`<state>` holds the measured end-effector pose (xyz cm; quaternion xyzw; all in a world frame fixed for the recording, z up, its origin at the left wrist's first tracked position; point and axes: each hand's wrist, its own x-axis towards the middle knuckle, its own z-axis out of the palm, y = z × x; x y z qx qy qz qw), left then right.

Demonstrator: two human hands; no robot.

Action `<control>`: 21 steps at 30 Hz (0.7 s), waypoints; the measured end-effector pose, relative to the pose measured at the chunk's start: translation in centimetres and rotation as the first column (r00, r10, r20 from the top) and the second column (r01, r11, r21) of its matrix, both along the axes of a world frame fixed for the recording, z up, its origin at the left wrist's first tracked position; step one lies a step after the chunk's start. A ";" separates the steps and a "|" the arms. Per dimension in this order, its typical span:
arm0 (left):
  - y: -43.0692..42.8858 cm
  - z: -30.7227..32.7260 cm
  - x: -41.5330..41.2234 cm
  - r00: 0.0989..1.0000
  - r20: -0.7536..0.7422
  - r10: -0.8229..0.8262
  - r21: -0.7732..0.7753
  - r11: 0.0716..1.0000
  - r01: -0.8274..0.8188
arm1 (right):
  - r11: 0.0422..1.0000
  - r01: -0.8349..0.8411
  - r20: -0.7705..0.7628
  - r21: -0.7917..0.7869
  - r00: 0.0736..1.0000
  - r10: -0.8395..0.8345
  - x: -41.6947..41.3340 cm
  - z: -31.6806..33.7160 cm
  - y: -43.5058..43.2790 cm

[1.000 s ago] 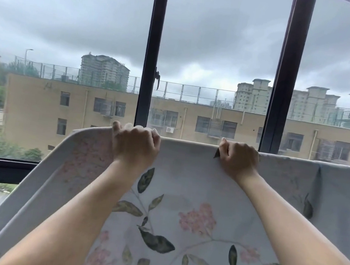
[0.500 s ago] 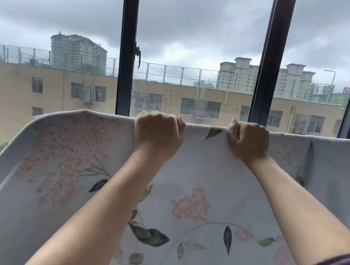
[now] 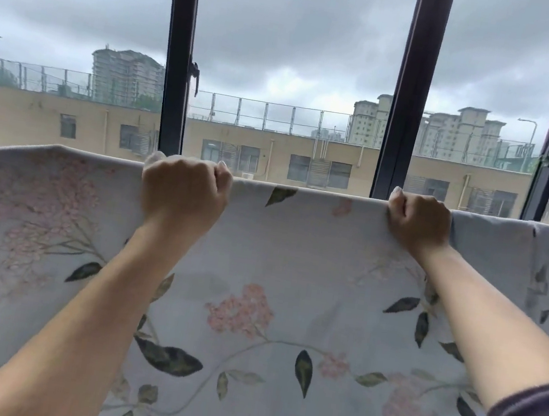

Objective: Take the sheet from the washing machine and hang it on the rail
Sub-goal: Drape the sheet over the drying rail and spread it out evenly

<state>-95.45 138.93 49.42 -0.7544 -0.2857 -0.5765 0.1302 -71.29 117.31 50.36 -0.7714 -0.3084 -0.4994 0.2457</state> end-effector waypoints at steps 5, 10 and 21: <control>-1.8 -0.1 1.8 0.990 0.066 0.127 -0.085 0.989 -0.121 | 0.999 -0.040 -0.003 -0.021 0.999 0.040 2.6 -0.1 -2.3; -4.5 0.2 5.2 0.980 0.075 0.185 -0.117 0.978 -0.175 | 0.998 -0.060 0.021 -0.025 0.998 0.061 3.0 -0.2 -1.6; -13.8 -0.2 16.4 0.997 -0.078 -0.029 -0.077 0.997 0.023 | 0.993 -0.104 0.052 0.047 0.994 0.101 3.9 -0.6 -1.1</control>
